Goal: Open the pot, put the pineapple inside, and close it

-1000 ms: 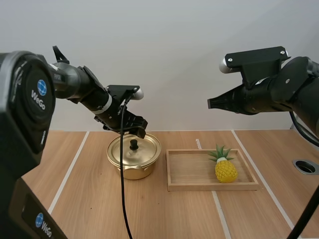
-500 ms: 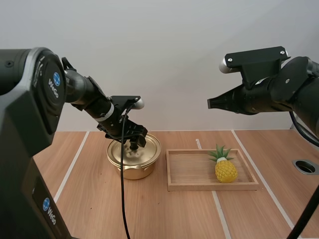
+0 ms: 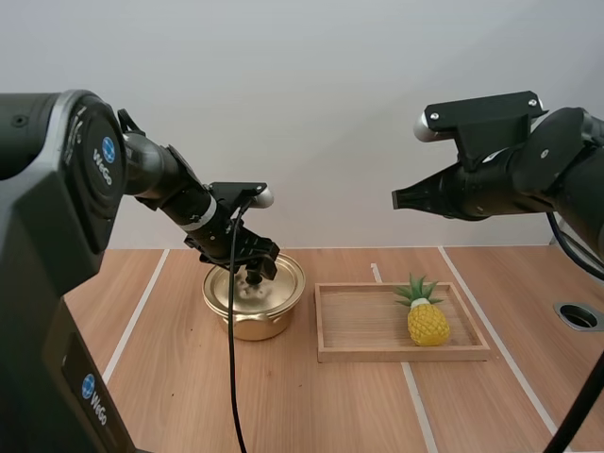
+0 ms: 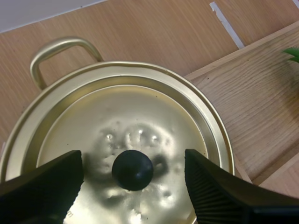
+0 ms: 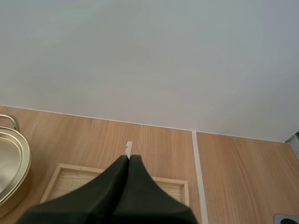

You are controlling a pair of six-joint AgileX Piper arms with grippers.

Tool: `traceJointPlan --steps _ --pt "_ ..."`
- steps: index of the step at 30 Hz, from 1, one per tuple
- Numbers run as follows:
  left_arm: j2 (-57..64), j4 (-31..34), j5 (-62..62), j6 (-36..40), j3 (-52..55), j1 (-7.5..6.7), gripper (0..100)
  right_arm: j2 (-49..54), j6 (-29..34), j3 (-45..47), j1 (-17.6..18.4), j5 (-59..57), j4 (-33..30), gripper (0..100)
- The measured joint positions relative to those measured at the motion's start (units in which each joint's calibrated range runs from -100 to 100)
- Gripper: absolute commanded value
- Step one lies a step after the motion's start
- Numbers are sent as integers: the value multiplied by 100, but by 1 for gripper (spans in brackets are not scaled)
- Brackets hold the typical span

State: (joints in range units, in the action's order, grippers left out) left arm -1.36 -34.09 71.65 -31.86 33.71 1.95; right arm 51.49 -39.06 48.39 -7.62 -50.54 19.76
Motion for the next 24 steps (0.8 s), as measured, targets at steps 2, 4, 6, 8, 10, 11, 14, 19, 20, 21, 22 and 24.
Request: traceJointPlan --steps 2,4,6,8,10,11,14,19,20,21,22,24 --pt "0 0 69 0 0 0 93 0 0 0 0 -34 0 0" --pt "0 0 104 47 0 0 57 0 0 0 0 -88 0 0" --pt "0 26 129 130 0 0 10 0 0 0 0 -128 0 0" --pt "0 43 145 176 0 0 1 0 0 0 0 -186 0 0" --pt "0 43 145 175 0 0 1 0 0 0 0 -235 0 0" --pt "0 43 145 175 0 0 0 0 0 0 0 -250 0 0" --pt "0 43 145 185 0 0 0 0 0 0 0 -273 0 0" --pt "0 53 172 185 -15 0 0 0 0 0 0 -273 0 0" --pt "0 53 170 201 -54 0 0 0 0 0 0 -273 0 0" --pt "15 67 225 210 -118 0 0 0 0 0 0 -273 0 0" --pt "58 66 241 210 -204 0 0 0 0 0 0 -273 0 0" --pt "198 79 282 220 -387 0 0 0 0 0 0 -273 0 0"
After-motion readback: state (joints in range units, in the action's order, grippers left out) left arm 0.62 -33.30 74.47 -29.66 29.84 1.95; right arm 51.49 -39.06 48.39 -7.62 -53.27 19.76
